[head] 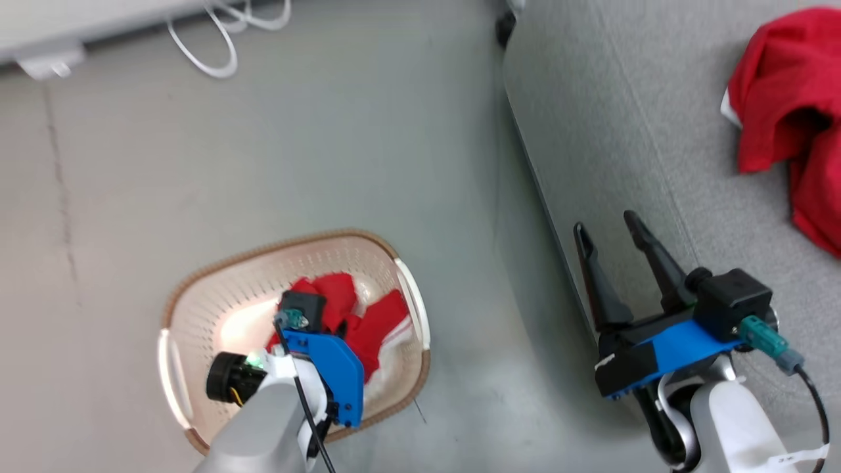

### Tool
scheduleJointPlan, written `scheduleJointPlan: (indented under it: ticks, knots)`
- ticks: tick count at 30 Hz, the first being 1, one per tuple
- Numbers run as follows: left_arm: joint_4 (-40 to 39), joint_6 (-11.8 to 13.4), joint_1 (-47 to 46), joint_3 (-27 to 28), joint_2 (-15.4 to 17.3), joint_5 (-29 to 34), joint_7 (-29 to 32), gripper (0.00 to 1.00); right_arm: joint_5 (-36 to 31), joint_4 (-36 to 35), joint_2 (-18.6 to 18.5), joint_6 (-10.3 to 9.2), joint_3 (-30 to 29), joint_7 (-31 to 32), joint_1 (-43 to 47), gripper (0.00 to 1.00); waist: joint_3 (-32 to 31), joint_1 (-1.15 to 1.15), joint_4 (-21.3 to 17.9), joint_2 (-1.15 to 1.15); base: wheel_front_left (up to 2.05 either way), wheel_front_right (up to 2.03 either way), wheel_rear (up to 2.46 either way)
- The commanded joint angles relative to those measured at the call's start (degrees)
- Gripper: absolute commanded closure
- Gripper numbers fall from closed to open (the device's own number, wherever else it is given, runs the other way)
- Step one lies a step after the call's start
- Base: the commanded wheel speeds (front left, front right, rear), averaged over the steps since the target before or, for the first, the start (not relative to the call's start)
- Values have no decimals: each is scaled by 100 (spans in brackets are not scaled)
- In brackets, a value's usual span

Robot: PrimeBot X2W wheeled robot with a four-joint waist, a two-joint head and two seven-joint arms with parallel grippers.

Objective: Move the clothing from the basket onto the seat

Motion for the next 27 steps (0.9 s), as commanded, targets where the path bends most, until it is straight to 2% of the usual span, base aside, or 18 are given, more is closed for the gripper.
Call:
scheduleJointPlan:
  ticks: [1, 11, 18, 27]
  knots:
    - [-116, -10, 159, -144, -7, -65, -61, 100, -14, 40, -8, 2, 14, 43, 155, 0, -790, 2, 336, -1, 0, 0, 0]
    - [-710, -86, 455, -913, -5, -404, -199, 100, -5, 151, -8, 2, -28, 294, 755, 0, -1946, 2, 754, -1, 0, 0, 0]
    - [-1119, -137, 305, -1306, -4, -587, -367, 100, 24, 151, -7, 2, -107, 410, 1114, 0, -2471, 2, 991, -1, 0, 0, 0]
    - [-1708, -68, -282, -1706, -5, -779, -754, 100, 86, 105, -7, 2, -107, 487, 1366, 0, -2727, 2, 1197, -1, 0, 0, 0]
